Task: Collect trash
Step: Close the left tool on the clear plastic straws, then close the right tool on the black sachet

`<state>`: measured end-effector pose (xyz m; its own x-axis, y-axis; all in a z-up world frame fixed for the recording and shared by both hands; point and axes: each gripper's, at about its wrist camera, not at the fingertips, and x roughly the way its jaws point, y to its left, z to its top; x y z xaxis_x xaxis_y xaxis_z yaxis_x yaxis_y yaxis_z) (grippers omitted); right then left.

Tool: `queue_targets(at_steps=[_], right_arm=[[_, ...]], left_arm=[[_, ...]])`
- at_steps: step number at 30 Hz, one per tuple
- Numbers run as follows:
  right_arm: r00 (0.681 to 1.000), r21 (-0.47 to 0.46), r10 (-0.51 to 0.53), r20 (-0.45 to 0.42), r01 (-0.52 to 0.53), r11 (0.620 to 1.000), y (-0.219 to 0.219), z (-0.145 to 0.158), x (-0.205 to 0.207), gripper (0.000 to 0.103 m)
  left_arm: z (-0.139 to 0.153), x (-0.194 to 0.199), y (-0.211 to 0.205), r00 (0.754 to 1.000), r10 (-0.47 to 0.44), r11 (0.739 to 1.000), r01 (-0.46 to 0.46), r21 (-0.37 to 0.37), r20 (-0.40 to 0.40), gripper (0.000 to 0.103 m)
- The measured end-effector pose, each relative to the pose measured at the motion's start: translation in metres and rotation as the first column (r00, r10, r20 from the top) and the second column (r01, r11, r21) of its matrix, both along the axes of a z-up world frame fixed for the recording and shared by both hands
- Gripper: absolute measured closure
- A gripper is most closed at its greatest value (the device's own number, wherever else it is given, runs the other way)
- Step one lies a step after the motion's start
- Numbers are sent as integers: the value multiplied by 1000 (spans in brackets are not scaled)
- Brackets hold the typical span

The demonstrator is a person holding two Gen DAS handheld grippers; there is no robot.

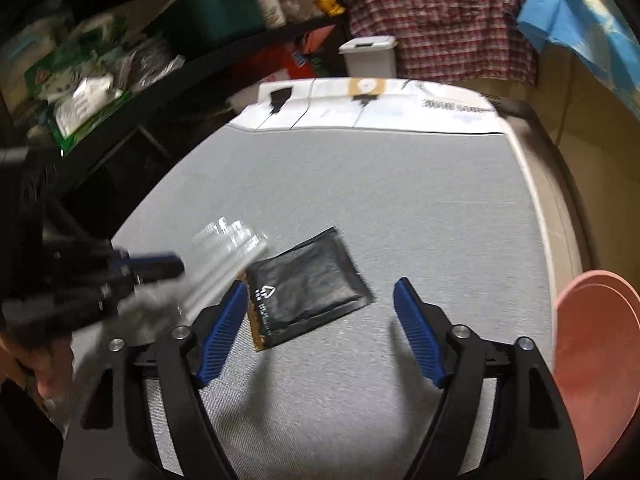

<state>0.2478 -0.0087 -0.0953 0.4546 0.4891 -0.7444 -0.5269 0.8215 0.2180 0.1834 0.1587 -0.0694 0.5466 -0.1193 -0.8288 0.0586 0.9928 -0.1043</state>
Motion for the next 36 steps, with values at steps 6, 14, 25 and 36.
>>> queue_targets(at_steps=[6, 14, 25, 36], right_arm=[[997, -73, 37, -65, -42, 996, 22, -21, 12, 21], [995, -174, 92, -39, -97, 980, 35, -27, 13, 12], [991, -226, 135, 10, -129, 966, 41, -27, 4, 23], [992, -211, 121, 27, -112, 971, 33, -19, -1, 61]], left_arm=[[-1, -1, 25, 996, 94, 996, -94, -11, -8, 101], [-4, 1, 20, 998, 60, 998, -60, -23, -21, 101], [-6, 2, 14, 999, 40, 999, -41, -18, -25, 101], [-1, -1, 11, 1000, 25, 1000, -25, -6, -4, 101]])
